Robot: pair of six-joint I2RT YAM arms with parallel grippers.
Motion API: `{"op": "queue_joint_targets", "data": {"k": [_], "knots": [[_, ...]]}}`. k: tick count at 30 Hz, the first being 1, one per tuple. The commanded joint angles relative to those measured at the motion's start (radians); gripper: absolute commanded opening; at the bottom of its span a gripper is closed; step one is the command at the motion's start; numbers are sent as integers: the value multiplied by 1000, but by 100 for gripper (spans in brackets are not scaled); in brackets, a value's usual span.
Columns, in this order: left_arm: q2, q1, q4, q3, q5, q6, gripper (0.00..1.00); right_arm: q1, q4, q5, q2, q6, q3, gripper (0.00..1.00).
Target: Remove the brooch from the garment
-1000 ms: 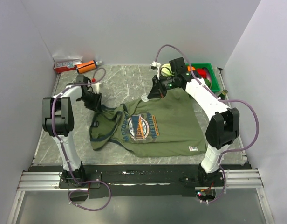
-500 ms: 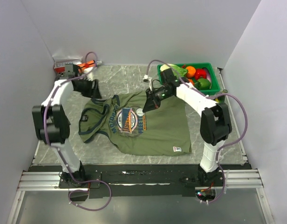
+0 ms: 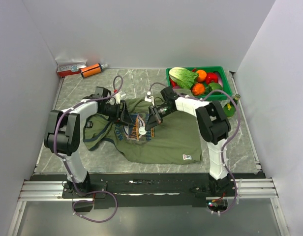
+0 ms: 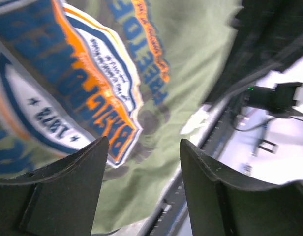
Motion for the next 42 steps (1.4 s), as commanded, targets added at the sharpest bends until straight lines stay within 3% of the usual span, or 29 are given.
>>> {"op": "queue_joint_targets", "data": {"k": [1,14,23,30,34,42], "knots": [[15,-25,82,9,142,-76,66,-7,82,-63,35,53,-2,0],[173,-59,68,74,258,-42,60,-16,334,-123,70,280,-45,0],[167,-59,91,44,358,-44,41,-15,311,-111,94,286,-7,0],[185,-47,107,43,455,-65,36,-16,323,-119,99,300,-1,0],[191,-47,17,64,442,36,36,-16,346,-129,93,319,-12,0],[183,-53,15,52,446,50,33,-16,354,-125,82,334,-10,0]]}}
